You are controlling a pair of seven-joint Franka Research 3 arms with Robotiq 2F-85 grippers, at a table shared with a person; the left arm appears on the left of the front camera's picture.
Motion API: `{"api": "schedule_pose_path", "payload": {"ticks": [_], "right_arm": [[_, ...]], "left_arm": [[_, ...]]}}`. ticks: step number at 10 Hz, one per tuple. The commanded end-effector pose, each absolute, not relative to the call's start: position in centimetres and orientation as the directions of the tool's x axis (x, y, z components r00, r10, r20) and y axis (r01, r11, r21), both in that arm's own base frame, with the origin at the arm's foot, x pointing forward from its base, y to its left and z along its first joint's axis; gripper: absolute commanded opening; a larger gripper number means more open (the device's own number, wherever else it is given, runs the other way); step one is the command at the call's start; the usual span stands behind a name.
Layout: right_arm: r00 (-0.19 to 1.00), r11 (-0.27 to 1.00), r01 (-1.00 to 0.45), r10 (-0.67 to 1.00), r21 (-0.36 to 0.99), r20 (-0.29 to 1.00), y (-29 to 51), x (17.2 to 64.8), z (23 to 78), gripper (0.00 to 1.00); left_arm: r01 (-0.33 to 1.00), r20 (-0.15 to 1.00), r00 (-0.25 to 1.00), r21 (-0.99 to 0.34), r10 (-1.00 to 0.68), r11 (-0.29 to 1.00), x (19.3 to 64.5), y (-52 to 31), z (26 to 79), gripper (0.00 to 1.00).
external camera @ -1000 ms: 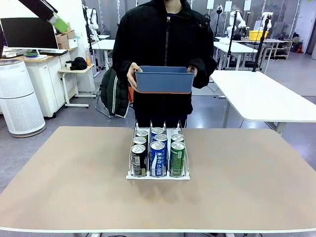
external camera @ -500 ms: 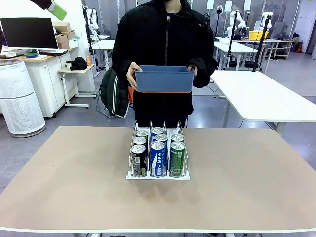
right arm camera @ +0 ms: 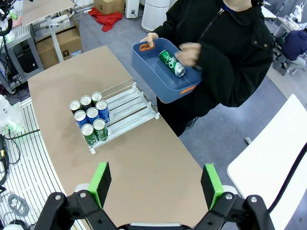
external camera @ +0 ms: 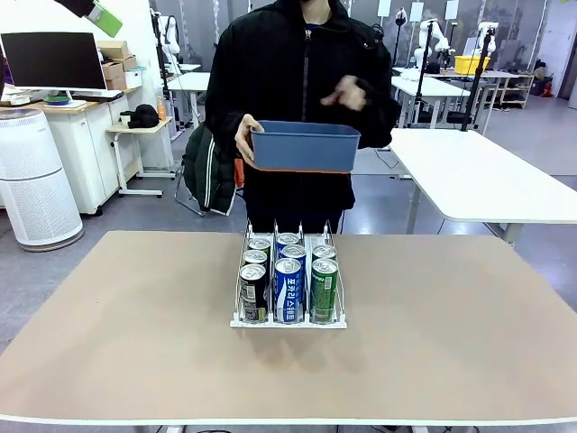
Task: Fill the beverage cans into the dispenser.
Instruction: Pick up the Sprite handed by the human.
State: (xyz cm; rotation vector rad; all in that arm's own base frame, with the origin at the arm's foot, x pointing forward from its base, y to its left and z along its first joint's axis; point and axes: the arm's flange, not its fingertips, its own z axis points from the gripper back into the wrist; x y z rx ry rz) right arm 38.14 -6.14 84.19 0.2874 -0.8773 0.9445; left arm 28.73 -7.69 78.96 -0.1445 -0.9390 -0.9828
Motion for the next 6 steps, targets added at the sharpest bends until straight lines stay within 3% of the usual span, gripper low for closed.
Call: {"api": "schedule_pose_path", "payload": {"ticks": [1,6], "right_arm": [[0.282,0.577,-0.804,0.584,-0.145,0.761,-6.04,38.08,84.07,1.0],[0.282,0.577,-0.804,0.584,-0.145,0.761,-6.04,38.08,84.07,1.0]], "left_arm": [[0.77,0.734,0.21,0.283,-0.646,0.572,28.76,-7.64,78.91,1.0],[0.77,0.734,0.21,0.283,-0.646,0.572,28.76,-7.64,78.91,1.0]]}}
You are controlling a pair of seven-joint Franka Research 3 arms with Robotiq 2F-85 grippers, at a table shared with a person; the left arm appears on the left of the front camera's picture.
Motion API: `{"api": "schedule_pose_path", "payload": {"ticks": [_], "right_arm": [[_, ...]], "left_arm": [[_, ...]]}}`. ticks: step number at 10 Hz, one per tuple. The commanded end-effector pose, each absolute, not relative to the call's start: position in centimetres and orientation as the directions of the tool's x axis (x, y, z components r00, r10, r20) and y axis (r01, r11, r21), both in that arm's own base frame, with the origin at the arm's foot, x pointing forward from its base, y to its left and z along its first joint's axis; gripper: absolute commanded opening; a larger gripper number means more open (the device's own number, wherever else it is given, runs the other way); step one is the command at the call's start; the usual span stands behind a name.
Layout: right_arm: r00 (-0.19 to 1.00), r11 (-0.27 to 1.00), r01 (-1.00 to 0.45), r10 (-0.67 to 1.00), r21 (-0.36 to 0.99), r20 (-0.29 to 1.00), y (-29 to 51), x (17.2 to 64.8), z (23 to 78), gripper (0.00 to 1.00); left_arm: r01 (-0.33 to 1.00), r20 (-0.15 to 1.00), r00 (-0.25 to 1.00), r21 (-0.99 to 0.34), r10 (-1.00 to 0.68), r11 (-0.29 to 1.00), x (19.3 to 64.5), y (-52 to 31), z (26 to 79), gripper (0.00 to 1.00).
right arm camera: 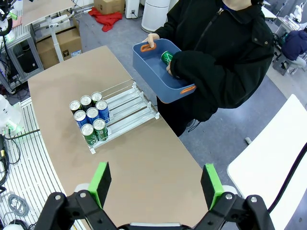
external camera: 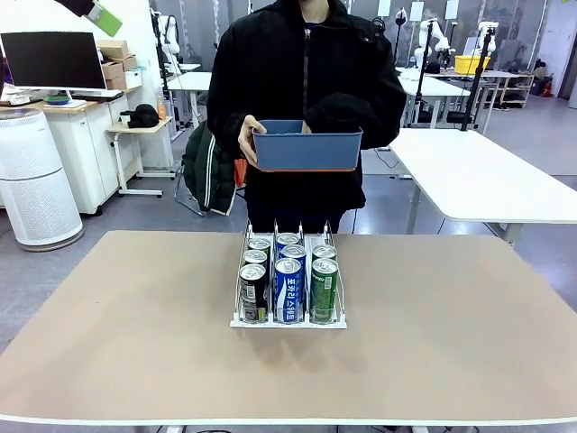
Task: Fill the beverage cans into the dispenser.
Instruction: Pick up the Sprite handed by the human.
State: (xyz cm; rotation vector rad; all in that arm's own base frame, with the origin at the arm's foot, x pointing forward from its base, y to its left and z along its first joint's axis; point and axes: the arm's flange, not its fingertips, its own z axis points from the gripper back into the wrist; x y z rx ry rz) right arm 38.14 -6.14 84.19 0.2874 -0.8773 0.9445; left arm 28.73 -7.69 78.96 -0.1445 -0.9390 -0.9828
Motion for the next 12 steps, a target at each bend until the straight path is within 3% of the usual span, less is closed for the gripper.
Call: {"api": "schedule_pose_path", "payload": {"ticks": [1,12], "right_arm": [[0.282,0.577,-0.804,0.584,-0.145,0.761,-6.04,38.08,84.07,1.0],[0.282,0.577,-0.804,0.584,-0.145,0.761,-6.04,38.08,84.07,1.0]], "left_arm": [[0.77,0.734,0.21,0.283,-0.646,0.572,28.76,-7.64,78.91,1.0],[0.77,0.734,0.21,0.283,-0.646,0.572,28.76,-7.64,78.91,1.0]]}}
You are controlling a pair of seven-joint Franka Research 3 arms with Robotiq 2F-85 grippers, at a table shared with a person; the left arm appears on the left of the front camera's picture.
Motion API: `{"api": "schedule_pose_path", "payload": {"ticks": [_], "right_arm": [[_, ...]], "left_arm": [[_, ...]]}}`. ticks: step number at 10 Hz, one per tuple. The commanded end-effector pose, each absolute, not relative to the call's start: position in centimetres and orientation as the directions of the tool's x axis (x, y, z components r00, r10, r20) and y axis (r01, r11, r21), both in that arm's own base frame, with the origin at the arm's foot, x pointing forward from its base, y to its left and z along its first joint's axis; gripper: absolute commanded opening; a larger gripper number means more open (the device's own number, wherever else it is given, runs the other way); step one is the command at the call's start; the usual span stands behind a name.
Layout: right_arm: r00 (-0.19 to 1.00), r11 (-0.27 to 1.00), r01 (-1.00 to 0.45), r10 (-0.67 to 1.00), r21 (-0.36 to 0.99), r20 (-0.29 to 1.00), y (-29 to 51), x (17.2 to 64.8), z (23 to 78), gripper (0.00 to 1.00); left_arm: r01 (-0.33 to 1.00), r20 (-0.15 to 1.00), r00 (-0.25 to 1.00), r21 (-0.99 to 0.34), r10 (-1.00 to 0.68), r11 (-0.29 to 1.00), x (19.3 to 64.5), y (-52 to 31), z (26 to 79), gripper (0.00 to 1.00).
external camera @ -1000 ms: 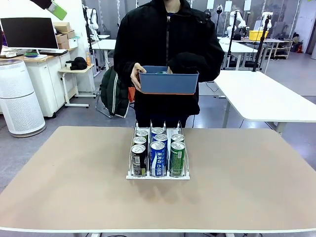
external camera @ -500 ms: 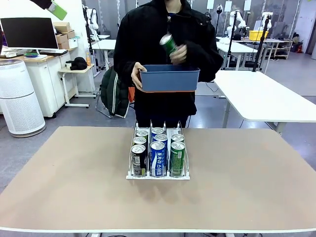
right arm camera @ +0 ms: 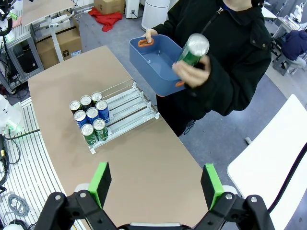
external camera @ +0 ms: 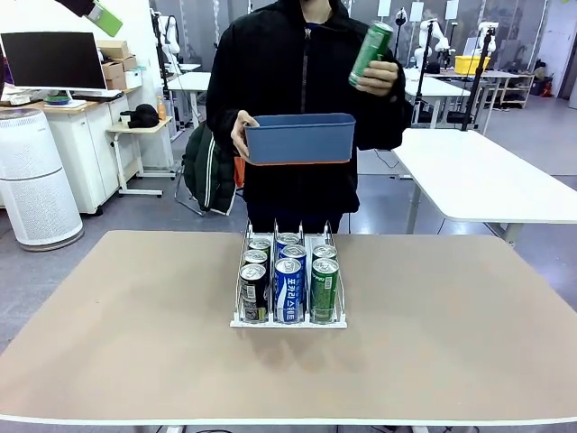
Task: Fill the beverage cans into the dispenser.
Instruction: Pick up the Sprite handed by the human.
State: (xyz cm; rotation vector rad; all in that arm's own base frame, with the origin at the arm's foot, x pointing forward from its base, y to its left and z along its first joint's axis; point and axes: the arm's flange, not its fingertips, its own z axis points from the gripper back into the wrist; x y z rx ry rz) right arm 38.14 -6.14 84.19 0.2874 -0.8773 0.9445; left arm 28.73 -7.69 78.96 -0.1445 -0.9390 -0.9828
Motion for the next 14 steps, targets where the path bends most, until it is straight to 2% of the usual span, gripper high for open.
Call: {"api": "schedule_pose_path", "payload": {"ticks": [1,14], "right_arm": [[0.282,0.577,-0.804,0.584,-0.145,0.761,-6.04,38.08,84.07,1.0],[0.282,0.577,-0.804,0.584,-0.145,0.761,-6.04,38.08,84.07,1.0]], "left_arm": [[0.77,0.734,0.21,0.283,-0.646,0.572,28.76,-7.64,78.91,1.0],[0.77,0.734,0.21,0.283,-0.646,0.572,28.76,-7.64,78.91,1.0]]}}
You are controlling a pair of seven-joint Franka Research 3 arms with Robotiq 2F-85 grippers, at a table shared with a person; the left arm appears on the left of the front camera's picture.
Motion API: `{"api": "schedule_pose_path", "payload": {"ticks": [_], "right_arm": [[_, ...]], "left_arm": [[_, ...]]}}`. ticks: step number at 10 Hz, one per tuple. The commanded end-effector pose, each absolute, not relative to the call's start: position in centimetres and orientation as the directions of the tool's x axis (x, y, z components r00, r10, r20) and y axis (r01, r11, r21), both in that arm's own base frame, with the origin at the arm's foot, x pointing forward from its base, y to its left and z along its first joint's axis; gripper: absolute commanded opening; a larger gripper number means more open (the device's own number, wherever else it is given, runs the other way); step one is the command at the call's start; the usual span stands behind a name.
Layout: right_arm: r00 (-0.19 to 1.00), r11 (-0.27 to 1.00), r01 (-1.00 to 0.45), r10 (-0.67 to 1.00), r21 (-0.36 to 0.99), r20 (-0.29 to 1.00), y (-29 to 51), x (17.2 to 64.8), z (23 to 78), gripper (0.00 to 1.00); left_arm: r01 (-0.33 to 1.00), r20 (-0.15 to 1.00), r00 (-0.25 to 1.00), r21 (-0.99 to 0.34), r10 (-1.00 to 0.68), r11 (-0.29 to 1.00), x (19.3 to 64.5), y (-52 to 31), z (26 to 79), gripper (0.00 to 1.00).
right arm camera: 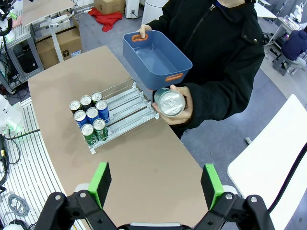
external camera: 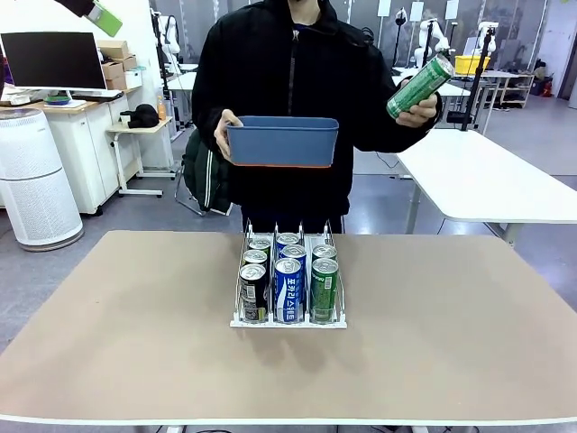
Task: Fill the beverage cans into the dispenser.
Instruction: Pick up the Sprite handed by the human.
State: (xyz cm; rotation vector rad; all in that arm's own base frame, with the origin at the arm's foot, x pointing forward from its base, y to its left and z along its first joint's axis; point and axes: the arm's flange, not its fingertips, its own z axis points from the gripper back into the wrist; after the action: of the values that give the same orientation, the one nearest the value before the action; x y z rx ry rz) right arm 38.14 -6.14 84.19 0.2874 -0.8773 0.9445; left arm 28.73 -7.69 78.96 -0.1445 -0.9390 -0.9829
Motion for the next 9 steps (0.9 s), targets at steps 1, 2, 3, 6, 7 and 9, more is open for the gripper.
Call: {"api": "schedule_pose_path", "payload": {"ticks": [1,2,3,6,7,9], "right_arm": [[0.282,0.577,-0.804,0.584,-0.145,0.761,-6.0,38.1,84.1,1.0],[0.282,0.577,-0.804,0.584,-0.145,0.761,-6.0,38.1,84.1,1.0],[0.282,0.577,-0.804,0.584,-0.145,0.761,-6.0,38.1,84.1,1.0],[0.309,0.591,-0.799,0.557,-0.107,0.771,-5.7,39.7,83.8,1.0],[0.309,0.553,-0.828,0.594,-0.098,0.743,-4.9,41.0,83.6,1.0],[0.329,0.535,-0.841,0.618,-0.076,0.714,-3.5,44.3,83.1,1.0]], "left_arm": [[0.77,0.734,0.21,0.283,-0.646,0.572,28.8,-7.6,78.9,1.0],[0.77,0.734,0.21,0.283,-0.646,0.572,28.8,-7.6,78.9,1.0],[0.77,0.734,0.21,0.283,-0.646,0.572,28.8,-7.6,78.9,1.0],[0.77,0.734,0.21,0.283,-0.646,0.572,28.8,-7.6,78.9,1.0],[0.77,0.734,0.21,0.283,-0.646,0.572,28.8,-7.6,78.9,1.0],[0.77,0.734,0.21,0.283,-0.646,0.572,28.8,-7.6,78.9,1.0]]}}
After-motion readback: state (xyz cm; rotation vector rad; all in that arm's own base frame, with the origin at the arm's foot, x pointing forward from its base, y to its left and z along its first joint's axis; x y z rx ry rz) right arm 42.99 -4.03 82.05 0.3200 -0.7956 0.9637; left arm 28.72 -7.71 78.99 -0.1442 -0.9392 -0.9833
